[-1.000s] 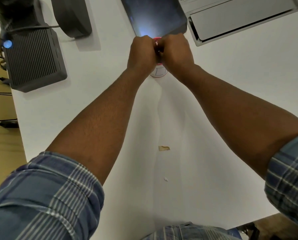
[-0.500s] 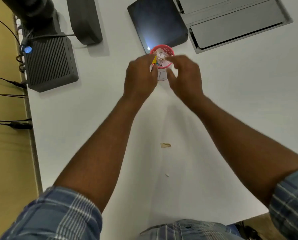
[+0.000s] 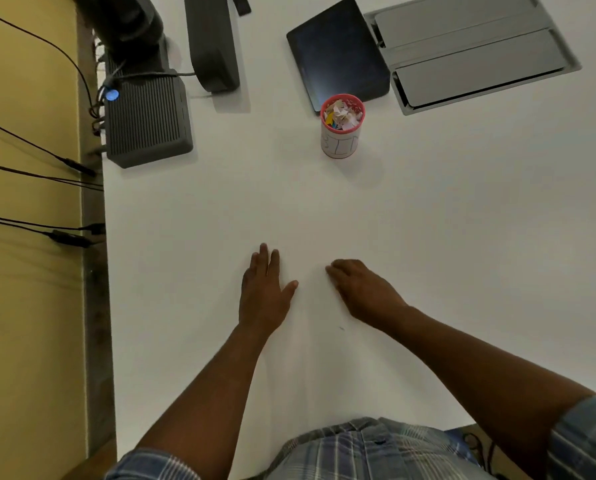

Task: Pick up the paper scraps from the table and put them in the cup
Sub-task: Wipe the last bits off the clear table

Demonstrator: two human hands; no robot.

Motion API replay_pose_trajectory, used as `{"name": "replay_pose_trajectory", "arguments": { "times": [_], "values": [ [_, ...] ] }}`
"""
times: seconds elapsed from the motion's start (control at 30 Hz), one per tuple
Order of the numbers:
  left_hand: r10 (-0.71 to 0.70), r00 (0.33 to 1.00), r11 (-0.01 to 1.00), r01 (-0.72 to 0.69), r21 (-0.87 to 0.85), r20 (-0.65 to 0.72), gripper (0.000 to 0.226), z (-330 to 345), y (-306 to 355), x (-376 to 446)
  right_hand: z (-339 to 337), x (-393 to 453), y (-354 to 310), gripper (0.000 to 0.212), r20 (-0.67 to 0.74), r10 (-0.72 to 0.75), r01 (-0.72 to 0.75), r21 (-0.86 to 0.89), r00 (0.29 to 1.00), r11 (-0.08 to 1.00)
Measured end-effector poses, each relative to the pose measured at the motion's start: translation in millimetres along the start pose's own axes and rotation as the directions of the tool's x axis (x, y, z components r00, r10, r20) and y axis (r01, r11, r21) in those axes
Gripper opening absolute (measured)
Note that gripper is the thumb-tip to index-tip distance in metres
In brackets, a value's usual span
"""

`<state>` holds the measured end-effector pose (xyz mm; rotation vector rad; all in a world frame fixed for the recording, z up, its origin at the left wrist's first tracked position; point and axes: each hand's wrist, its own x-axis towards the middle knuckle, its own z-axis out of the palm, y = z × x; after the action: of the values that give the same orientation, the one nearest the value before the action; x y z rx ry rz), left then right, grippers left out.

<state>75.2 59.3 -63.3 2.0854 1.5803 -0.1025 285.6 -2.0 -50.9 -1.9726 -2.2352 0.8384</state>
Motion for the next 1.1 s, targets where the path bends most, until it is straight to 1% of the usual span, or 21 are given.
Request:
{"name": "replay_pose_trajectory", "arguments": {
  "times": [0.07,0.17,0.33,0.4,0.47,0.57,0.67,0.83,0.97,1.03,1.07,1.1],
  "values": [
    [-0.023,0.999,0.999,0.021,0.042,0.043,0.085,4.3,-2.9,-5.2,5.7,-9.8,-1.4,0.047,0.013,-0.012,0.013,-0.049,1.000,0.999],
    [-0.043,0.995,0.998,0.038,0.057,0.089,0.095,10.1,-5.8,-10.0,10.7,-26.3,-7.2,0.041,-0.003,-0.032,0.032,-0.062,0.999,0.998],
    [-0.059,0.986,0.997,0.051,0.050,0.157,0.097,11.3,-6.9,-7.8,30.0,-56.2,-22.8,0.047,0.042,-0.006,0.009,-0.064,0.999,0.998],
    [-0.060,0.983,0.997,0.052,0.053,0.175,0.097,12.0,-7.8,-6.4,39.5,-66.6,-29.3,0.039,-0.009,-0.067,0.066,-0.089,0.998,0.994],
    [-0.055,0.981,0.997,0.045,0.060,0.188,0.097,13.0,-9.5,-5.8,48.8,-73.1,-33.1,0.030,-0.055,-0.089,0.082,-0.115,0.995,0.990],
    [-0.049,0.977,0.997,0.034,0.076,0.206,0.096,13.4,-11.2,-5.2,56.1,-74.8,-37.9,0.027,-0.102,-0.045,0.034,-0.111,0.994,0.993],
    [-0.048,0.975,0.996,0.030,0.086,0.217,0.096,13.4,-11.5,-4.6,59.1,-74.5,-42.5,0.031,-0.151,-0.014,-0.003,-0.110,0.988,0.994],
    [-0.054,0.971,0.994,0.031,0.102,0.231,0.096,13.4,-11.7,-3.6,58.0,-71.4,-44.5,0.028,-0.165,-0.022,-0.006,-0.166,0.986,0.986],
    [-0.057,0.968,0.994,0.031,0.108,0.244,0.097,12.5,-10.7,-2.7,57.1,-66.6,-46.0,0.028,-0.165,0.006,-0.042,-0.216,0.986,0.976],
    [-0.062,0.967,0.993,0.034,0.115,0.248,0.097,12.4,-10.5,-2.3,58.6,-64.4,-46.3,0.027,-0.174,0.026,-0.060,-0.190,0.984,0.980],
    [-0.064,0.966,0.992,0.035,0.118,0.250,0.097,12.4,-10.6,-2.3,58.2,-61.8,-46.4,0.024,-0.187,0.054,-0.082,-0.146,0.981,0.986],
    [-0.065,0.965,0.992,0.035,0.119,0.254,0.096,12.3,-10.5,-2.2,56.4,-57.9,-46.2,0.018,-0.205,0.121,-0.137,-0.067,0.971,0.988]
  ]
}}
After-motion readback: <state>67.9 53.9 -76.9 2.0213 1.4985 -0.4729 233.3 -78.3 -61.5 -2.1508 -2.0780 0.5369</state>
